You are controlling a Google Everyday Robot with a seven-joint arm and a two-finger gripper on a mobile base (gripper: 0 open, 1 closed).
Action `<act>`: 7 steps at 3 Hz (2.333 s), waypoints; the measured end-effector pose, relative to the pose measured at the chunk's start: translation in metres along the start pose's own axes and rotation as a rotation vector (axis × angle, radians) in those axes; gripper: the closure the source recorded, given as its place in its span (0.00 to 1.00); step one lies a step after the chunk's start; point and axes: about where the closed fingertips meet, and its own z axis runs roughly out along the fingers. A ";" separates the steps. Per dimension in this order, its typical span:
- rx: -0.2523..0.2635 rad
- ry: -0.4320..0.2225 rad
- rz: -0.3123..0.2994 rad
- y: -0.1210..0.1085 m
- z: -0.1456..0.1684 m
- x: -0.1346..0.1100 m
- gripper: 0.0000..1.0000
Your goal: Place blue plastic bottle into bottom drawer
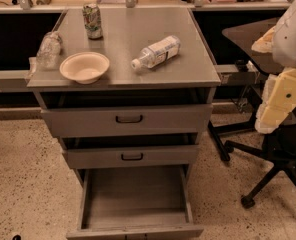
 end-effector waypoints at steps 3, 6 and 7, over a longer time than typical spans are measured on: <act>-0.024 -0.004 -0.124 -0.013 0.007 -0.011 0.00; -0.024 0.143 -0.354 -0.080 0.073 -0.060 0.00; -0.005 0.125 -0.435 -0.086 0.080 -0.071 0.00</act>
Offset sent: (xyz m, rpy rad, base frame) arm -0.0173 -0.0052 0.0065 0.0368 -0.0053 0.0638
